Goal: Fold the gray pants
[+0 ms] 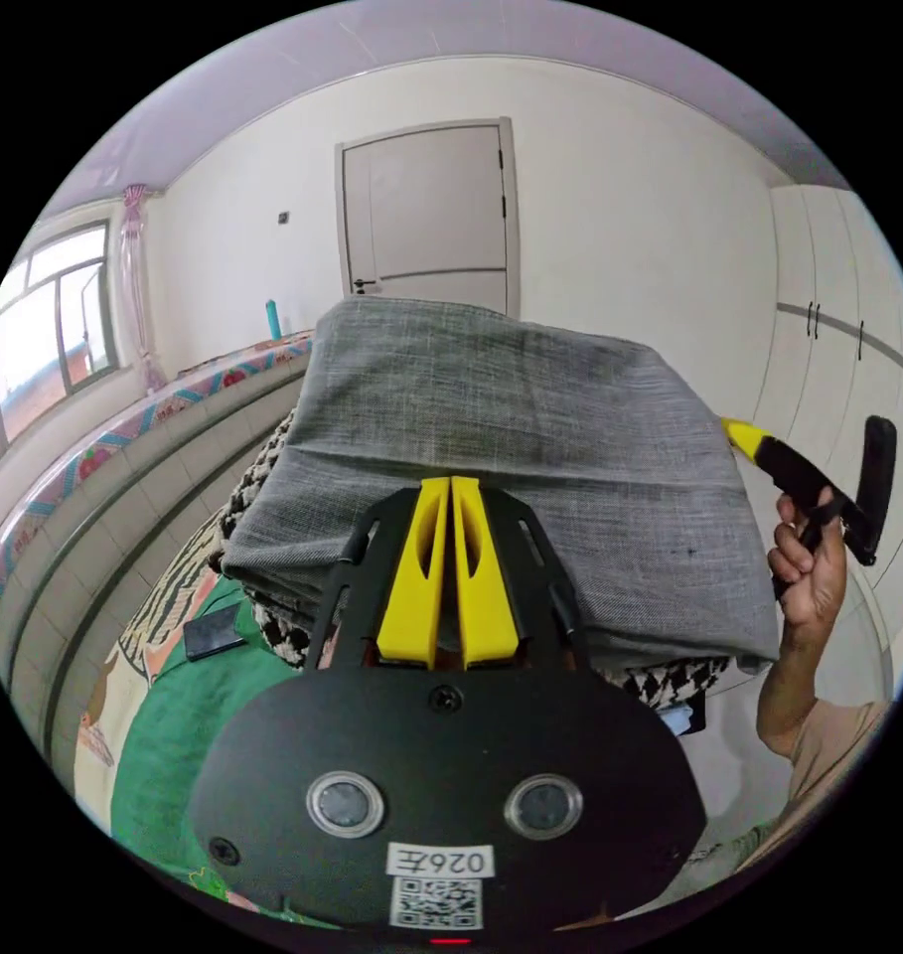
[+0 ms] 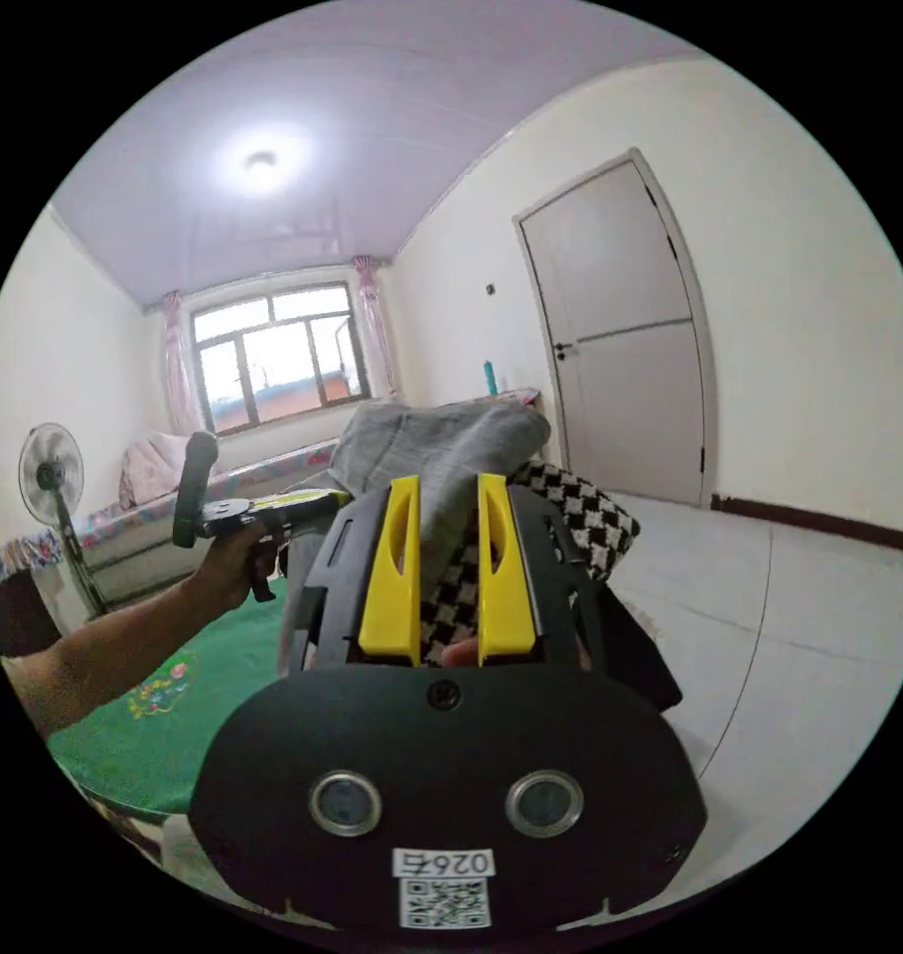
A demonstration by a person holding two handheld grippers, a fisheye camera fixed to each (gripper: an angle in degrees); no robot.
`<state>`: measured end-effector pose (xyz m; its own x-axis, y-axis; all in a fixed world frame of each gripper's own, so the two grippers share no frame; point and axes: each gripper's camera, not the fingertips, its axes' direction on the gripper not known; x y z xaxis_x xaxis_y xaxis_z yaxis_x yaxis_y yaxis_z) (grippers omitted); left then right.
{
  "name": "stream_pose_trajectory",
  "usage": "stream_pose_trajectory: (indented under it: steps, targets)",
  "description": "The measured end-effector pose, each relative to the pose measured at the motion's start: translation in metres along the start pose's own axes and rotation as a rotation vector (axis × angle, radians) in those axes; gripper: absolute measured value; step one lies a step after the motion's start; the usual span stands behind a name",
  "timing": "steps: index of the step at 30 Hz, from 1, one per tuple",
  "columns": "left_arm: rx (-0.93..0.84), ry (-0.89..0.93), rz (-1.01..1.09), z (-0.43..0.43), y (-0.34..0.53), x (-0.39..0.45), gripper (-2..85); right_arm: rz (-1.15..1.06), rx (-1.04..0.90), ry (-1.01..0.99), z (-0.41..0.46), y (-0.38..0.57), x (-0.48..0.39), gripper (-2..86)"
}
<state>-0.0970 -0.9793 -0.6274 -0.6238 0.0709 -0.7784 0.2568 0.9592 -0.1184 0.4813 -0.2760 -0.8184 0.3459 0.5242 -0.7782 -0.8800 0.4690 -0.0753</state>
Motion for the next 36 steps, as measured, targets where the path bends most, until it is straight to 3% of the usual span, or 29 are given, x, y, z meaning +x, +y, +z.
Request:
stream_pose_trajectory:
  steps: [4, 5, 6, 8, 9, 15, 21, 24, 28, 32, 36]
  targets:
    - [0.065, 0.070, -0.037, -0.003, 0.012, 0.005, -1.0, -0.219, 0.185, 0.081, -0.010, 0.024, -0.050, -0.4]
    - [0.074, 0.067, -0.031, -0.004, 0.014, 0.007, -1.0, -0.284, 0.142, 0.129, 0.006, 0.028, -0.061, -0.6]
    - [0.085, 0.065, -0.020, -0.007, 0.017, 0.009, -1.0, -0.323, 0.068, 0.147, 0.020, 0.029, -0.066, -0.7]
    - [0.094, 0.089, -0.035, -0.014, 0.021, 0.009, -1.0, -0.446, -0.368, 0.120, 0.105, 0.045, -0.074, -0.9]
    - [0.093, 0.113, -0.067, -0.022, 0.024, 0.006, -1.0, -0.450, -0.398, 0.111, 0.117, 0.052, -0.073, -0.9]
    - [0.110, 0.100, -0.131, -0.114, 0.064, 0.003, -1.0, -0.445, -0.295, 0.134, 0.127, 0.099, -0.094, -1.2]
    - [0.041, -0.041, -0.150, -0.257, 0.147, -0.006, -1.0, -0.359, -0.224, 0.190, 0.122, 0.140, -0.122, -1.3]
    - [0.015, -0.136, -0.248, -0.348, 0.208, -0.020, -1.0, -0.271, -0.086, -0.037, 0.087, 0.168, -0.140, -1.2]
    - [-0.119, -0.476, -0.479, -0.478, 0.320, -0.031, -1.0, -0.246, 0.001, -0.320, 0.074, 0.220, -0.197, -1.0]
    - [-0.131, -0.626, -0.702, -0.605, 0.418, -0.025, -0.9, -0.309, -0.163, -0.665, 0.116, 0.269, -0.297, -1.0]
    - [0.052, -0.899, -0.965, -0.763, 0.530, 0.013, 0.1, -0.423, -0.349, -0.960, 0.158, 0.315, -0.416, -1.0]
